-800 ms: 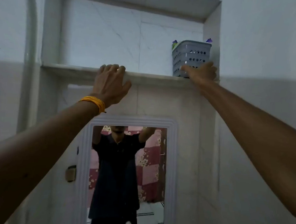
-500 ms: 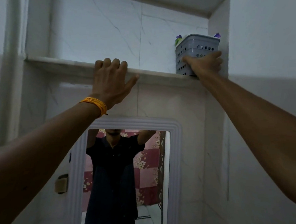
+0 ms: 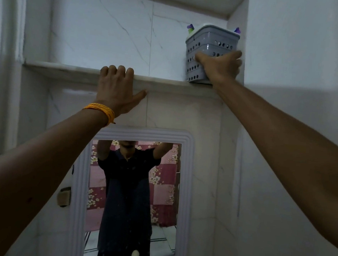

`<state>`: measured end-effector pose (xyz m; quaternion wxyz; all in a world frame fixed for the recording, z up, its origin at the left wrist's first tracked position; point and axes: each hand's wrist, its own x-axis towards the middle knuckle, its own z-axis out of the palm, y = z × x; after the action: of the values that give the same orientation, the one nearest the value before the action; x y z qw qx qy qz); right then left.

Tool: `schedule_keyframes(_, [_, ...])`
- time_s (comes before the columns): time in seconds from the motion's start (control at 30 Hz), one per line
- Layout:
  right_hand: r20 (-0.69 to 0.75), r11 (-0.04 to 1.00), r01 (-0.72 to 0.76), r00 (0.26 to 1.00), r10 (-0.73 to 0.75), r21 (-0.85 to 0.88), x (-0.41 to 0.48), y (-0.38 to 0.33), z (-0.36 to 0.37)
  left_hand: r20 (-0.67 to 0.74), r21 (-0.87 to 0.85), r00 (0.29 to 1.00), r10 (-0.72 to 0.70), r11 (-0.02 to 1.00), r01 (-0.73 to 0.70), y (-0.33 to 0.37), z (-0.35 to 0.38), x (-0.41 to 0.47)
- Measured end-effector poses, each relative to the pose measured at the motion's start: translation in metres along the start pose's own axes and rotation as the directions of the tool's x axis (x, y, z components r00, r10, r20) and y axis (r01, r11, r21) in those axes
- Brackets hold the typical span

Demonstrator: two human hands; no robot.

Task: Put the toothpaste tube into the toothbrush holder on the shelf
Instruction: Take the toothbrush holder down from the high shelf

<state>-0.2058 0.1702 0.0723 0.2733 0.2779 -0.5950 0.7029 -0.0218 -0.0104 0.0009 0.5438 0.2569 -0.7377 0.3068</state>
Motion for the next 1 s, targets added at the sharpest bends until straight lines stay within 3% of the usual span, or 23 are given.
schedule_keyframes(0.13, [-0.002,0.998,0.038,0.999,-0.038,0.056,-0.013,-0.003,-0.02,0.055,-0.027,0.998,-0.017,0.999,0.019,0.005,-0.006,-0.006])
schedule_keyframes(0.37, [0.068,0.979,0.091,0.992,-0.104,0.181,-0.068,0.018,-0.06,0.077,-0.248,0.993,-0.09,0.963,0.106,0.039,-0.025,-0.051])
schedule_keyframes(0.6, [0.224,0.964,-0.022,0.974,-0.039,0.264,-0.181,0.119,-0.098,0.213,-0.352,0.968,-0.131,0.914,0.201,0.067,-0.029,-0.158])
schedule_keyframes(0.73, [0.291,0.974,-0.093,0.956,0.03,0.205,-0.256,0.192,-0.119,0.334,-0.374,0.938,-0.095,0.9,0.224,0.07,-0.02,-0.246])
schedule_keyframes(0.87, [0.351,0.978,-0.174,0.928,0.124,0.115,-0.327,0.252,-0.136,0.501,-0.316,0.851,-0.157,0.882,0.349,0.072,-0.017,-0.332])
schedule_keyframes(1.0, [0.389,0.958,-0.286,0.887,0.25,0.037,-0.4,0.302,-0.15,0.672,-0.21,0.71,-0.212,0.864,0.457,0.066,-0.012,-0.419])
